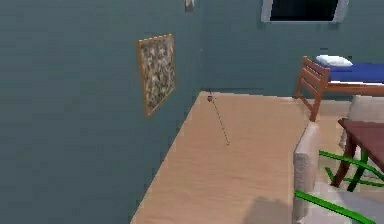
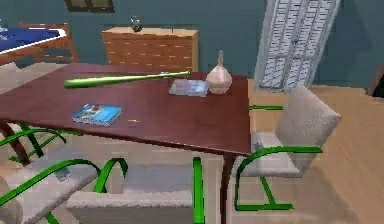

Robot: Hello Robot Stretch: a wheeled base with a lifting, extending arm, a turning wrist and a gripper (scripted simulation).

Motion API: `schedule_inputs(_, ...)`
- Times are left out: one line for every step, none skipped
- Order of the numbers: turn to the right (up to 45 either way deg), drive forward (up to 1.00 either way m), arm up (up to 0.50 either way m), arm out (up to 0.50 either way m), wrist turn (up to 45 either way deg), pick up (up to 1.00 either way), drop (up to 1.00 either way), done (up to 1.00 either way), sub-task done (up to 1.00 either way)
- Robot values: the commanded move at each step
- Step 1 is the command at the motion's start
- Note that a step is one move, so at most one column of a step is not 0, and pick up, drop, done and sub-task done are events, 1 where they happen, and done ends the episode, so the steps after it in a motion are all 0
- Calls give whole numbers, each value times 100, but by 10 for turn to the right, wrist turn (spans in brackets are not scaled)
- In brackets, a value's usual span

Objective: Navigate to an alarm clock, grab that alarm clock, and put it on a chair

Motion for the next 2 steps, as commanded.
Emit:
schedule_inputs(90,0,0,0,0,0,0,0,0)
schedule_inputs(0,100,0,0,0,0,0,0,0)
